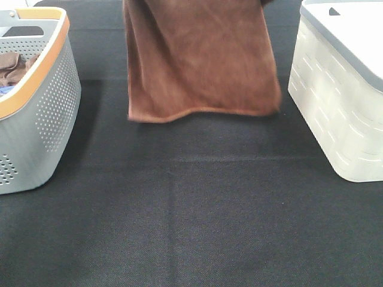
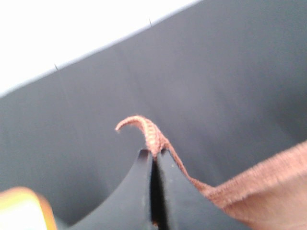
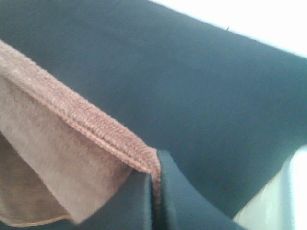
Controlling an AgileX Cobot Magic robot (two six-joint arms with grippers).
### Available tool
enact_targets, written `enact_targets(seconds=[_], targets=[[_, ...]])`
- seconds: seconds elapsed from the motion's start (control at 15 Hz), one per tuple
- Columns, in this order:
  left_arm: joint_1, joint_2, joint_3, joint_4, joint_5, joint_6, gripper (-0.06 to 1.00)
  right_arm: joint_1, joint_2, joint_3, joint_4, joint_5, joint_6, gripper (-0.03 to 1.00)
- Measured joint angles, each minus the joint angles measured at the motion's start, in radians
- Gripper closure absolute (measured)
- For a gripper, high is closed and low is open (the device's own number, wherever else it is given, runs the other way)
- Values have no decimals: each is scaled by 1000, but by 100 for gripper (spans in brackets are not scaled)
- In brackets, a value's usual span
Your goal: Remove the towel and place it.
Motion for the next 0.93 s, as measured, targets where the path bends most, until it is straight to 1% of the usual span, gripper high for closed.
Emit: enact_targets(seconds=[0.07, 0.13, 0.2, 0.27, 0.33, 0.4, 0.47, 0.53, 0.67, 0.73, 0.8, 0.87, 0.93], targets=[[14, 19, 0, 28, -75, -28, 94, -30, 67, -71, -5, -48, -32, 97], [49, 46, 0, 47, -202, -55, 94, -44, 105, -109, -18, -87, -57, 97], [71, 63, 0, 51, -272, -62, 94, -55, 140, -139, -37, -129, -71, 97], [71, 63, 0, 51, -272, -62, 94, -55, 140, -139, -37, -129, -71, 97], [86, 81, 0, 57, -321, -65, 94, -59, 170, -161, -67, -150, -77, 97], [93, 95, 0, 65, -331, -66, 94, -59, 197, -174, -98, -155, -78, 97], [93, 108, 0, 66, -305, -66, 94, -59, 217, -176, -114, -147, -78, 97], [85, 119, 0, 43, -235, -68, 94, -59, 238, -179, -107, -117, -78, 97], [63, 128, 0, -49, -44, -72, 94, -56, 266, -179, -37, -10, -85, 97], [56, 130, -1, -105, 56, -72, 94, -49, 270, -179, 25, 47, -88, 97], [56, 132, -7, -175, 187, -62, 94, -44, 270, -179, 129, 132, -113, 97], [55, 132, -8, -204, 228, -58, 94, -44, 270, -179, 166, 165, -130, 97], [47, 132, -11, -280, 355, -32, 94, -44, 270, -179, 261, 287, -180, 97]])
